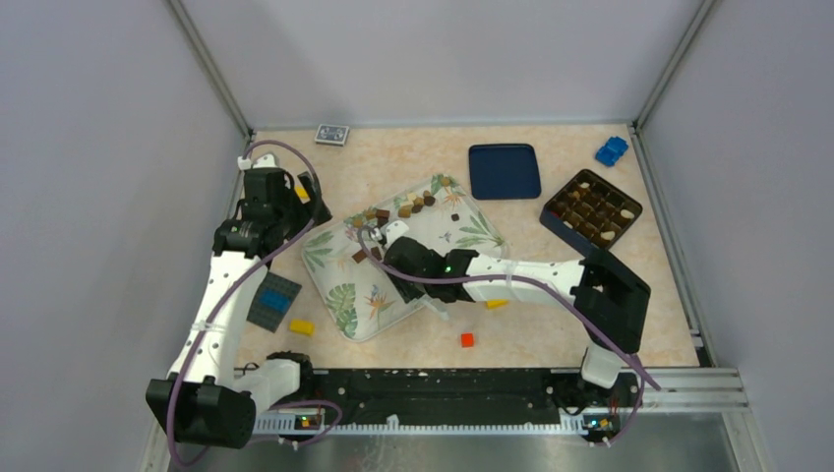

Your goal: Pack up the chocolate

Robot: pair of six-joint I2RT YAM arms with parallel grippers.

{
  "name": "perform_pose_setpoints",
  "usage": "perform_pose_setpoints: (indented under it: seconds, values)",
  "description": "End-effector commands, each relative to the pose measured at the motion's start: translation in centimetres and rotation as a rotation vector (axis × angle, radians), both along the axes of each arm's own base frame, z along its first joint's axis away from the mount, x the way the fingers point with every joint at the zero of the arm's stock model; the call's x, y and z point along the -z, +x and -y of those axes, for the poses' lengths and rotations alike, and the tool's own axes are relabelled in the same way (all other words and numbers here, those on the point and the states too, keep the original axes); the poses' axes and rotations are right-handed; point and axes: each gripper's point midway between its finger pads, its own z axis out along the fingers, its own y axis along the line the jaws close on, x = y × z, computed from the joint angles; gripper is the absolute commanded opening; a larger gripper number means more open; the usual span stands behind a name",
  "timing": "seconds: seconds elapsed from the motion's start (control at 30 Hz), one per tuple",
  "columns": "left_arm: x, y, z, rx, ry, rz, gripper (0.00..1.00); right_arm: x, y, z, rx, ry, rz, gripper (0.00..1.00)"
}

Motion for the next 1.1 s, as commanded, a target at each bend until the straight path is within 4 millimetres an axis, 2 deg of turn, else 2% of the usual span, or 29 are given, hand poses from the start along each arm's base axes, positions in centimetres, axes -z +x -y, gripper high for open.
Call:
perform_pose_setpoints:
  seconds: [0.0, 0.13, 0.27, 0.33, 0.4, 0.47, 0.57, 0.63, 0.73, 0.83, 0.87, 0.93, 1.07]
  values:
    - [-2.1, 0.4, -0.2, 0.000, 0.007, 0.063, 0.99, -2.3, 1.4, -2.4, 0.016, 0.060, 0.080, 0.43]
    - [-2.1, 0.4, -0.2, 0.005, 0.007, 0.064, 0.99, -2.1, 1.8, -2.4, 0.032, 0.046, 0.094, 0.38]
    - [-2.1, 0.5, -0.1, 0.008, 0.005, 0.063, 0.99, -2.7, 2.1, -1.5, 0.071, 0.038, 0.111, 0.20]
    - [-2.0, 0.5, -0.1, 0.009, 0.003, 0.063, 0.99, -3.7, 1.9, -1.3, 0.069, 0.061, 0.112, 0.07]
    - [-1.9, 0.6, 0.0, 0.012, 0.000, 0.062, 0.99, -5.4, 1.5, -0.8, 0.062, 0.103, 0.121, 0.00]
    - [-2.0, 0.6, 0.0, 0.014, -0.001, 0.064, 0.99, -7.2, 1.3, -0.1, 0.063, 0.133, 0.134, 0.00]
    - [-2.0, 0.7, 0.1, 0.016, -0.003, 0.066, 0.99, -9.5, 1.7, 2.3, 0.102, 0.161, 0.149, 0.00]
    - [-1.9, 0.8, 0.1, 0.019, -0.005, 0.066, 0.99, -10.6, 2.7, 4.7, 0.156, 0.168, 0.148, 0.00]
    - [-1.9, 0.9, 0.2, 0.023, -0.009, 0.067, 0.99, -11.6, 4.5, 10.1, 0.296, 0.161, 0.144, 0.00]
    - [-1.8, 1.0, 0.3, 0.025, -0.010, 0.067, 0.99, -12.0, 6.4, 17.5, 0.481, 0.148, 0.145, 0.00]
    - [-1.8, 1.0, 0.3, 0.026, -0.011, 0.067, 0.99, -11.8, 7.3, 20.7, 0.563, 0.144, 0.144, 0.00]
    - [-1.9, 1.0, 0.4, 0.029, -0.012, 0.069, 0.99, -11.9, 7.9, 25.5, 0.684, 0.142, 0.140, 0.00]
    - [-2.0, 1.1, 0.4, 0.032, -0.012, 0.072, 0.99, -11.2, 8.2, 33.3, 0.897, 0.142, 0.087, 0.00]
